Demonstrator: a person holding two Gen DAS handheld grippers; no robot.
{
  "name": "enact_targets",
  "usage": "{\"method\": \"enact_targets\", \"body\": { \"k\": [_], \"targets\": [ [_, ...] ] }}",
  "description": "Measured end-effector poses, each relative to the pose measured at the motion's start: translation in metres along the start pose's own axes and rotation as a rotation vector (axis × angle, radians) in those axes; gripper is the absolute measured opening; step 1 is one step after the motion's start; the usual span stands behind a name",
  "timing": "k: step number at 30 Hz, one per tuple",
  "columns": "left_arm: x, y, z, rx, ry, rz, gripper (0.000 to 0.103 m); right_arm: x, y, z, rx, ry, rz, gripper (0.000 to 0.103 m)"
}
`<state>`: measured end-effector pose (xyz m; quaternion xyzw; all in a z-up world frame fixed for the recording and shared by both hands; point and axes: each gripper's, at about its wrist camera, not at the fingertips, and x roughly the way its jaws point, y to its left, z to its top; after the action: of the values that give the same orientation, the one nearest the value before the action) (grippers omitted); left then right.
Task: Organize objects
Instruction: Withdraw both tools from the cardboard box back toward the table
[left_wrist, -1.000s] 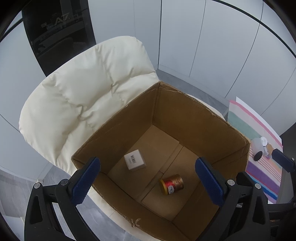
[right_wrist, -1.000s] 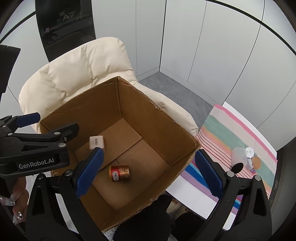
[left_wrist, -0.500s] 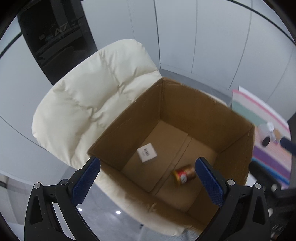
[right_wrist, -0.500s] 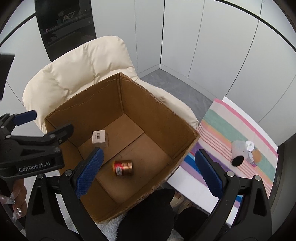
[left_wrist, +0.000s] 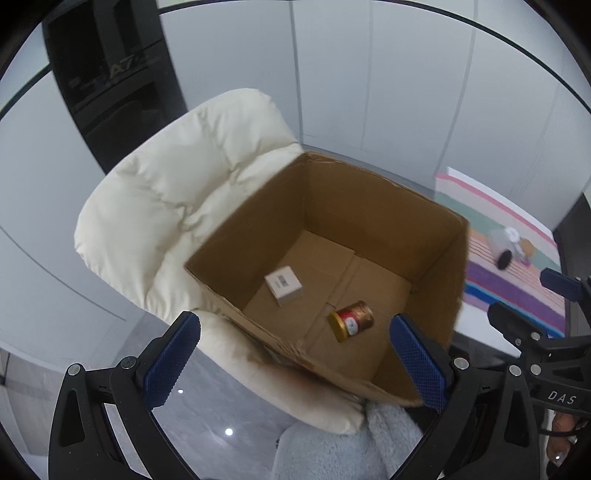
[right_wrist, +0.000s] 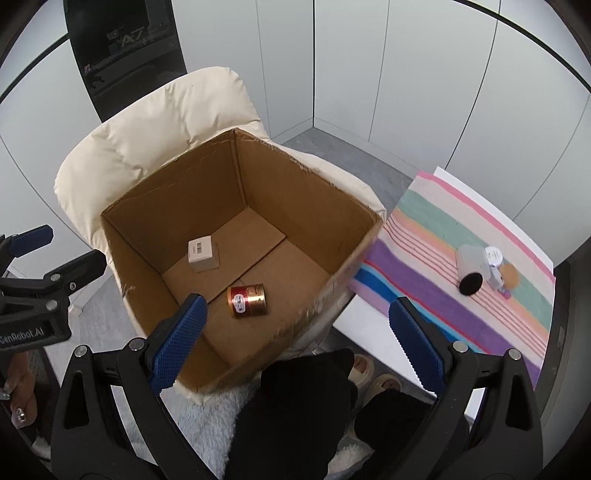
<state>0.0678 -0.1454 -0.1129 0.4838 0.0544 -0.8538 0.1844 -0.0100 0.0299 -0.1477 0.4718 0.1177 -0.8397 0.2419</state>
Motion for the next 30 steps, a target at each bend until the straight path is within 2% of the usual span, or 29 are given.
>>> {"method": "enact_targets", "body": {
  "k": [3,8,12,20,25,30],
  "targets": [
    [-0.004,-0.006,-0.009,-0.006,0.026,-0.053,0.103,-0.013,-0.002,-0.015,0.021,0.0,0.01,0.1],
    [-0.004,-0.019,-0.017,0.013,0.058,-0.099,0.103,-0.023,-0.01,-0.036,0.084,0.04,0.1,0.1],
    [-0.003,-0.025,-0.018,0.026,0.062,-0.102,0.103,-0.027,-0.016,-0.04,0.089,0.027,0.049,0.1],
    [0.001,-0.032,-0.013,0.004,0.052,-0.098,0.103,-0.038,-0.027,-0.043,0.115,0.005,0.021,0.1],
    [0.004,-0.057,-0.01,0.047,0.041,-0.11,0.103,-0.042,-0.046,-0.046,0.162,-0.001,0.0,0.1],
    [0.005,-0.088,-0.007,0.089,0.052,-0.157,0.103,-0.049,-0.076,-0.053,0.222,-0.012,-0.038,0.1]
  ]
}}
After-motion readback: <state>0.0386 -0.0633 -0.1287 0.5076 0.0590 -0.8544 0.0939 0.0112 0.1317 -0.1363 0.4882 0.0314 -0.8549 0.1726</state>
